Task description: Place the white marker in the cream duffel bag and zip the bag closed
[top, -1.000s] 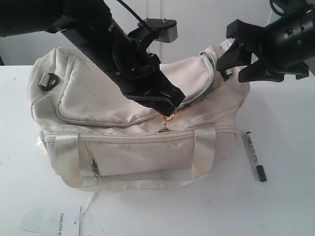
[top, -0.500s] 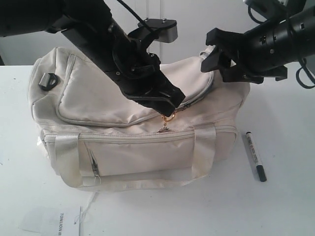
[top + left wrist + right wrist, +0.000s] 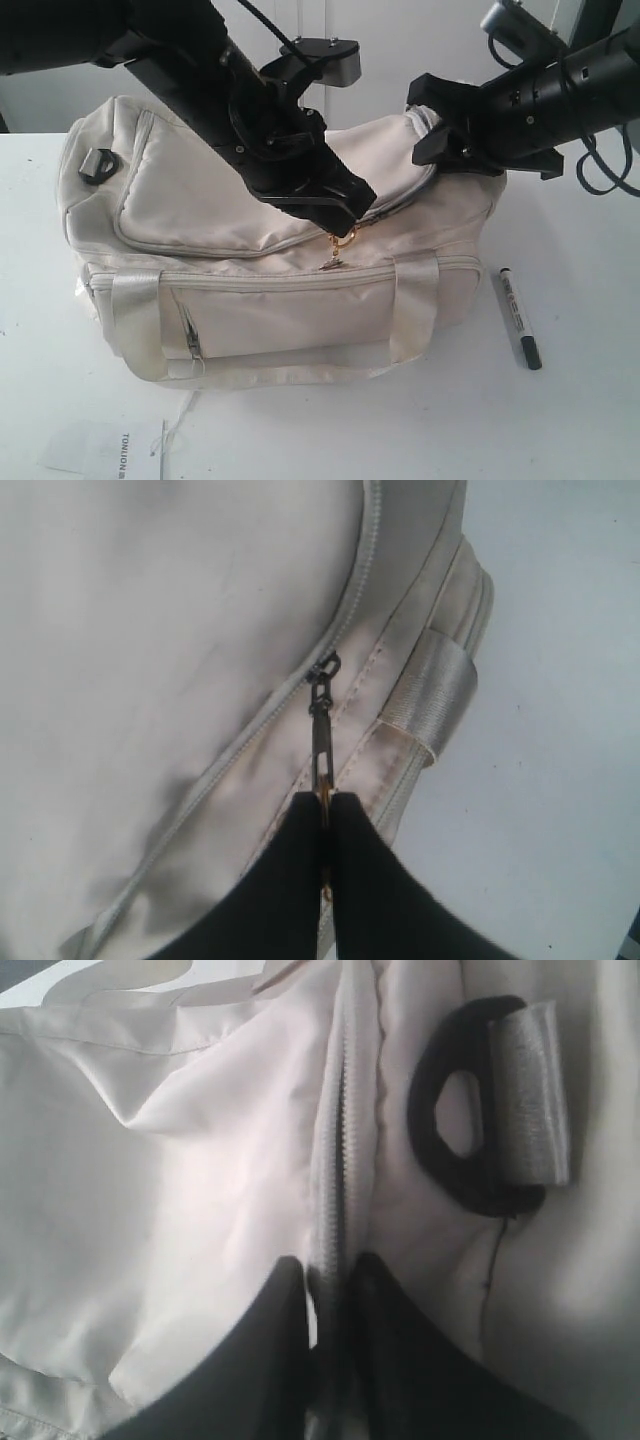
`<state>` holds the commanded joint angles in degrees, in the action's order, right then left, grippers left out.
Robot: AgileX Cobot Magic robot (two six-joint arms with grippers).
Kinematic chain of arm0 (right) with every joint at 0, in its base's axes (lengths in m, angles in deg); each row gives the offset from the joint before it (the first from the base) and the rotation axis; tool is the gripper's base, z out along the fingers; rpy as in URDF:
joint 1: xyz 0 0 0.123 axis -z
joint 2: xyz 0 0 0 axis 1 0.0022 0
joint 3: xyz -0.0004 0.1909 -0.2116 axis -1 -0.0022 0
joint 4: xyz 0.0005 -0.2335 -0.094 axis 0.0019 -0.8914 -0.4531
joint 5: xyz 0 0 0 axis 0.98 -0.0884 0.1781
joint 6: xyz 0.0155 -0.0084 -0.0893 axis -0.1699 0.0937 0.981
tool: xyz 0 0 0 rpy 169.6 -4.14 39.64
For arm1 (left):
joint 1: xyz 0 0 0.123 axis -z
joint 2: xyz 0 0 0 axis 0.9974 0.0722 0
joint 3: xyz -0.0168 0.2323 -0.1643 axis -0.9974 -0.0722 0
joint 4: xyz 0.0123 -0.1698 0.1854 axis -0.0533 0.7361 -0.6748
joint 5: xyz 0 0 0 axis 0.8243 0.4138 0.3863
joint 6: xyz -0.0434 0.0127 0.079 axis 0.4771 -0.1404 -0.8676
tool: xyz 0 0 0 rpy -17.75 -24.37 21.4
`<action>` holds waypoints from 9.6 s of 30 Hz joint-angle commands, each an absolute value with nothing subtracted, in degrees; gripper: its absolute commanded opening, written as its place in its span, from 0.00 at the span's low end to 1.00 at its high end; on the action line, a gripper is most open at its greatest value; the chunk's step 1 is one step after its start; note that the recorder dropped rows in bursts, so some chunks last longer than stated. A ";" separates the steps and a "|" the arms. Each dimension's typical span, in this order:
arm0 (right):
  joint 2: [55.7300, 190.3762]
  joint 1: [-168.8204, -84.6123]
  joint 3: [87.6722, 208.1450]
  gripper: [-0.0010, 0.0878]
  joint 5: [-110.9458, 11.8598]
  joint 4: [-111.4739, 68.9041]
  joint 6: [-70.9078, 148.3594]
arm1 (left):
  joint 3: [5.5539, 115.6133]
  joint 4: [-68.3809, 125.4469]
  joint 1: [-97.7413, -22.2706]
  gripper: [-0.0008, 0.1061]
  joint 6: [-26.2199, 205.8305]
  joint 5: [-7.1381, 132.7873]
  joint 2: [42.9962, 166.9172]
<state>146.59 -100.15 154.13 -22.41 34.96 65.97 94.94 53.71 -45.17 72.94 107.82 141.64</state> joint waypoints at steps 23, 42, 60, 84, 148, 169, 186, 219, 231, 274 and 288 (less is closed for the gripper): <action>146.59 -100.15 154.34 0.01 -25.64 35.25 65.97 | 94.94 49.70 -45.17 0.01 72.53 112.94 140.01; 146.59 -100.15 154.34 0.01 -25.73 35.15 65.97 | 94.94 48.80 -45.17 0.01 72.76 113.81 137.55; 146.59 -100.15 154.34 0.01 -26.59 35.03 65.41 | 94.94 44.42 -45.17 0.01 73.99 116.46 136.27; 146.59 -100.15 154.34 0.01 -26.70 34.93 65.71 | 94.94 40.13 -45.17 0.01 75.08 120.23 134.64; 146.59 -100.15 154.34 0.01 -26.57 34.79 65.71 | 94.94 30.92 -45.17 0.01 76.24 127.96 133.65; 146.59 -100.15 154.34 0.01 -26.57 34.79 65.71 | 94.94 25.69 -45.17 0.01 76.35 132.40 133.65; 146.59 -100.15 154.34 0.01 -26.45 34.79 65.71 | 94.94 23.58 -45.17 0.01 76.35 132.79 133.65; 146.59 -100.15 154.34 0.01 -26.36 34.79 65.71 | 94.94 18.69 -45.17 0.01 77.22 132.79 133.65; 146.59 -100.15 154.34 0.01 -26.37 34.79 65.96 | 94.82 17.54 -45.17 0.01 77.22 132.79 133.65; 146.59 -100.05 154.43 0.01 -29.10 34.79 65.96 | 94.71 11.10 -45.17 0.01 77.06 132.79 129.67; 146.59 -100.05 154.43 0.01 -29.21 34.79 65.96 | 94.63 10.55 -45.17 0.01 74.53 132.79 129.67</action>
